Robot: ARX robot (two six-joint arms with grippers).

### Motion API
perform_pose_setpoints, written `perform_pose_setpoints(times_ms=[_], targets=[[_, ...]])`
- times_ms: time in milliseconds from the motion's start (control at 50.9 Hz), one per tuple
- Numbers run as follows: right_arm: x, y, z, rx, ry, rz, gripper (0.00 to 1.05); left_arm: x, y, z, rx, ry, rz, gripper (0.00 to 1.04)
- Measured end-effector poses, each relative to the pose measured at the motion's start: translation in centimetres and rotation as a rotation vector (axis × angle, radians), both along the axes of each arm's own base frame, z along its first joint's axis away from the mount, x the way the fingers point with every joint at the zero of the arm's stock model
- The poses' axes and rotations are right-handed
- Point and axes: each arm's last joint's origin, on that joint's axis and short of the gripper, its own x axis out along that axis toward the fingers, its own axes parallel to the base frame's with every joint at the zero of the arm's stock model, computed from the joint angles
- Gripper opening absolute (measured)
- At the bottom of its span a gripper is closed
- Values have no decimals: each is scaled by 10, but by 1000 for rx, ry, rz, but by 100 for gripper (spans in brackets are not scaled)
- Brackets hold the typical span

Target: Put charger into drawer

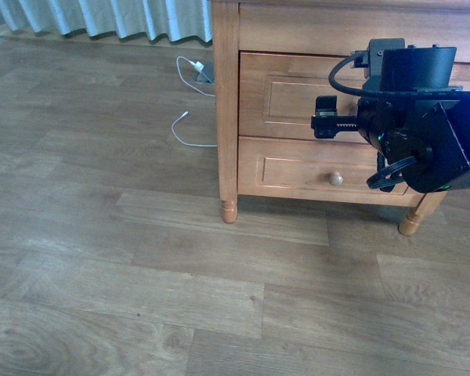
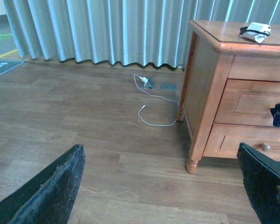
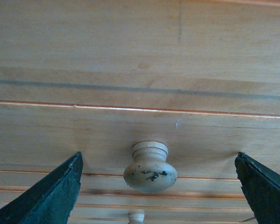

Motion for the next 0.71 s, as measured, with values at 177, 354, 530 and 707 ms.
perform_pose_setpoints(times_ms=[177,354,530,707], targets=[[1,1,-2,-1,4,0,97,0,0,0,0,0,0,99],[2,1,-5,2,6,-1,73,0,0,0,0,0,0,99],[2,2,-4,6,2,3,41,0,0,0,0,0,0,99],[3,5,-2,10,-4,11,32,0,0,0,0,0,0,99]])
